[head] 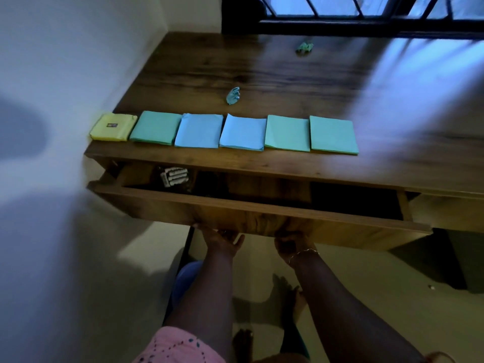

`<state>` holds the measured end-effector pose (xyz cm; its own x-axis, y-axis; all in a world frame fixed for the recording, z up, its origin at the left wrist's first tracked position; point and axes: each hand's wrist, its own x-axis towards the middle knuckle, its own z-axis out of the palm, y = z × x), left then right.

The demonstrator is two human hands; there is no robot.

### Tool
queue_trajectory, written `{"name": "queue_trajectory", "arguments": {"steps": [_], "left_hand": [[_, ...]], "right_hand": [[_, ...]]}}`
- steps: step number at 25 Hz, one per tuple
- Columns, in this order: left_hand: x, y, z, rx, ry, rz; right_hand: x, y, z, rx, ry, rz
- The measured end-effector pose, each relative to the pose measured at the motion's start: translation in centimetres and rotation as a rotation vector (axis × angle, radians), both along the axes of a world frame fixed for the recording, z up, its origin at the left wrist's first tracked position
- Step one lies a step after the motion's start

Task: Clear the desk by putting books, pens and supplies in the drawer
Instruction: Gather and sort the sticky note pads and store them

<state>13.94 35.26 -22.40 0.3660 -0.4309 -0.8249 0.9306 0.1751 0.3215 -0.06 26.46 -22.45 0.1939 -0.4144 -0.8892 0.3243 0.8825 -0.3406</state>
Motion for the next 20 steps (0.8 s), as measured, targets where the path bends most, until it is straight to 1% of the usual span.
{"name": "queue_trajectory", "arguments": {"steps": [5, 10, 16, 20], "left_hand": [[-2.4, 3.7, 1.2, 0.037, -0.029, 0.002], [-3.8, 7.0, 0.6, 0.087, -0.011, -0.014], [-6.7, 11.5, 1.8, 0.073, 0.016, 0.056], [-7.8, 14.4, 1.5, 0.094, 0.007, 0.0]], "right_hand": [[-2.1, 3.5, -0.4, -0.052, -0.044, -0.009], [-4.3, 7.6, 0.4, -0.071, -0.084, 0.007], [-6.9, 12.3, 0.9, -0.081, -0.052, 0.069], [-8.4, 14.8, 0.6, -0.104, -0.06, 0.106]]}}
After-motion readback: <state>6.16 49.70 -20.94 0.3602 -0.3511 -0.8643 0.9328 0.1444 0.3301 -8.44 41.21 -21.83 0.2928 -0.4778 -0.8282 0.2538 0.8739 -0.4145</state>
